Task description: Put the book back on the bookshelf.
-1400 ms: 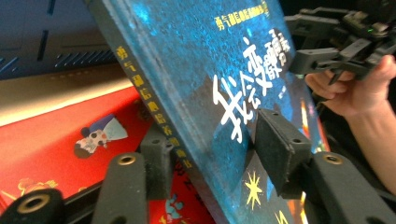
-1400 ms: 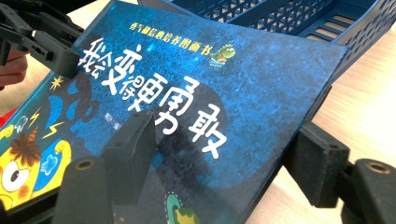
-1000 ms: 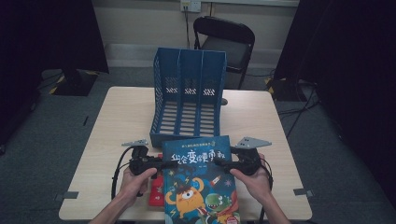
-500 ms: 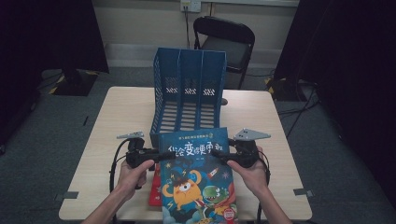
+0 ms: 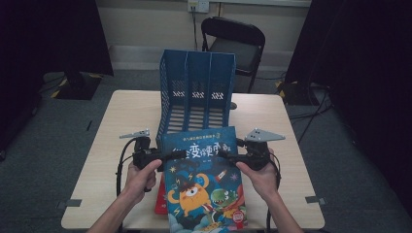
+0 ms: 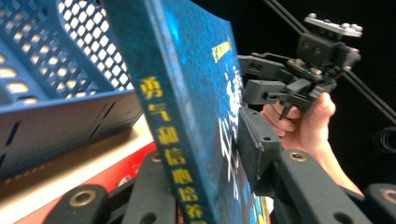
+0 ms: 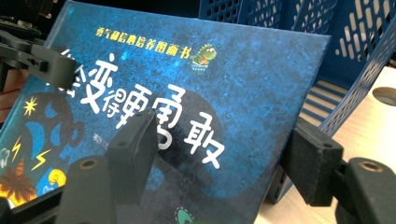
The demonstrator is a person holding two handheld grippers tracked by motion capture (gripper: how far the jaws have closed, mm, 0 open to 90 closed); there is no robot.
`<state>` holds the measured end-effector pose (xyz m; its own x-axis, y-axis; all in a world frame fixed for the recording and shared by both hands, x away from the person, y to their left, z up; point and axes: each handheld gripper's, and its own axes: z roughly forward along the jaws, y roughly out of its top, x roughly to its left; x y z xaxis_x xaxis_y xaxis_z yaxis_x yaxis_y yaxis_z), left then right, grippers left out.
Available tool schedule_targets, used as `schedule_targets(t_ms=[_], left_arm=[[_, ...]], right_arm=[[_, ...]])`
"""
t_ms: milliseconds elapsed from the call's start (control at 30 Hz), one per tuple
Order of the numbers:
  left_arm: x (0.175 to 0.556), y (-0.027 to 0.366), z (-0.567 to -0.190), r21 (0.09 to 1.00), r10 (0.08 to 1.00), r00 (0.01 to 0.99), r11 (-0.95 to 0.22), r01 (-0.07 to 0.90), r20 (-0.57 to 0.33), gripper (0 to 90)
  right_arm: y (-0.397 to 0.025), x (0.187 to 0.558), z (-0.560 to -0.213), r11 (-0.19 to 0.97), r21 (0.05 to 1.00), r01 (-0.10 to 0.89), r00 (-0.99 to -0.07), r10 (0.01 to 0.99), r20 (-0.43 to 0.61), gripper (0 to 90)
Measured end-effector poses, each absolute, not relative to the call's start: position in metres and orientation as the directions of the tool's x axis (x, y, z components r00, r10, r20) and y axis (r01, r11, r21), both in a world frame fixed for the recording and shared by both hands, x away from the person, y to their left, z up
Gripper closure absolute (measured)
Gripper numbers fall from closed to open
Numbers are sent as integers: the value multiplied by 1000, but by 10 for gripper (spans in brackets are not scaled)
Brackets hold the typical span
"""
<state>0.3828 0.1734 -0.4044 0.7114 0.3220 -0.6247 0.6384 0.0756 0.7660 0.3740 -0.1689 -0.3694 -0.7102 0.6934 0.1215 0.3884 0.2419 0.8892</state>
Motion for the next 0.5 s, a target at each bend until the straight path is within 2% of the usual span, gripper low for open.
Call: schedule_targets(t_ms=[67,167,433,500], left_arm=[[380,172,-399,779,308,726,88,621,-614,728],[380,169,-394,789,302,740,83,608,-602,775],[380,166,-390,788,304,738,77,611,-602,780],[379,165,-389,789,306,739,76,609,-600,781]], right_arm=[[-172,374,-367,232,896,380,-716,687,125,306],[-173,372,-366,263,899,349,-681,731,50,301],[-177,370,-374,246,899,363,-697,712,86,220],[-181,369,-379,223,895,387,-713,688,137,212]])
